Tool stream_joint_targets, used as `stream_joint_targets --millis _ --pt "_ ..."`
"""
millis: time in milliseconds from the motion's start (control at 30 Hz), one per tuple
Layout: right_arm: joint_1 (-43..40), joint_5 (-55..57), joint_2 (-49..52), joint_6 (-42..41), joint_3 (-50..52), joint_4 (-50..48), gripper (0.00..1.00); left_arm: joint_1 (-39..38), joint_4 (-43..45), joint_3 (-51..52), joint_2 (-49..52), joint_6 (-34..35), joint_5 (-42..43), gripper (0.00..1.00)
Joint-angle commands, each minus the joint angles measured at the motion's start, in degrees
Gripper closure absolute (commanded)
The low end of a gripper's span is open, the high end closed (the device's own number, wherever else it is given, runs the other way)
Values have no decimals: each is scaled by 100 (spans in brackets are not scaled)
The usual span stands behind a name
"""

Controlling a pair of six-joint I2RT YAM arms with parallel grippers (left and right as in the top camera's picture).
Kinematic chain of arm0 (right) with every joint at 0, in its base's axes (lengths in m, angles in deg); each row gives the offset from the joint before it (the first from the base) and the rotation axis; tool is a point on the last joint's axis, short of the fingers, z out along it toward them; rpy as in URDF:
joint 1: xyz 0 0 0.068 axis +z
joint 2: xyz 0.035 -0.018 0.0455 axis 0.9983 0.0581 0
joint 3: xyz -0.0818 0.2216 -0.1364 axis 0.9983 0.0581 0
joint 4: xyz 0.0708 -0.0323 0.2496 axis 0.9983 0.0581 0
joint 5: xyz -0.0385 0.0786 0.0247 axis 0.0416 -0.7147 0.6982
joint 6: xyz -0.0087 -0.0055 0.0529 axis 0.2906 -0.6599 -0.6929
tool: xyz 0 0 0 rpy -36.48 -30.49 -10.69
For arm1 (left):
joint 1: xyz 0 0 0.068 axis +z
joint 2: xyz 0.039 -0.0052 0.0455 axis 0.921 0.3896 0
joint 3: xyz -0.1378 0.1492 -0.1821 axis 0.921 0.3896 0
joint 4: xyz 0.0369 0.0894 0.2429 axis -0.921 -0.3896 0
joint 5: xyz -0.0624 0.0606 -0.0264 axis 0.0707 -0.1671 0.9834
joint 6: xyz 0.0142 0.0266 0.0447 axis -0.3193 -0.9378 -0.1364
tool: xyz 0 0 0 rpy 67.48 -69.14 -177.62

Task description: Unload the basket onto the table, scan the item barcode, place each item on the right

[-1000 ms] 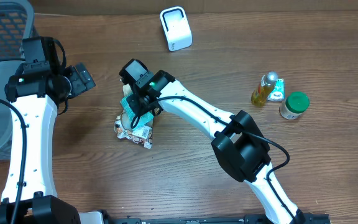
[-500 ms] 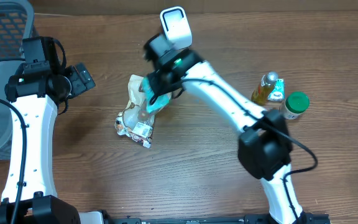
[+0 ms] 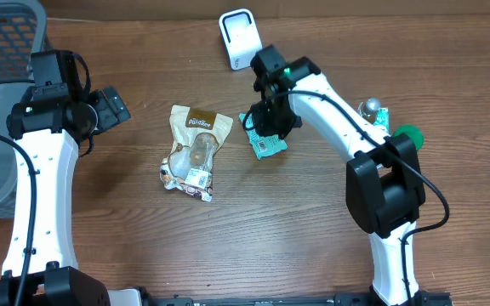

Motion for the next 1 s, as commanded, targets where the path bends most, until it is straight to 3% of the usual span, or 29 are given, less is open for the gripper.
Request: stream_joint_targets --millis 0,233,600,733,833,967 --pt "61 -31 -173 -31 509 -243 82 9 11 -44 -35 -74 -13 1" --pt "105 -35 -166 -42 1368 -756 78 11 9 -44 -35 -74 -13 1" --pt "603 -474 -168 -457 1421 -590 78 11 11 -44 -35 -74 -15 0" --pt "649 -459 -199 -452 999 -42 78 11 11 -44 -35 -74 -13 0" --pt "627 -457 -225 -409 -66 769 76 11 11 -44 -35 -74 -13 0" --pt "634 -308 -225 -389 -706 911 73 9 11 -44 -35 -74 -13 0"
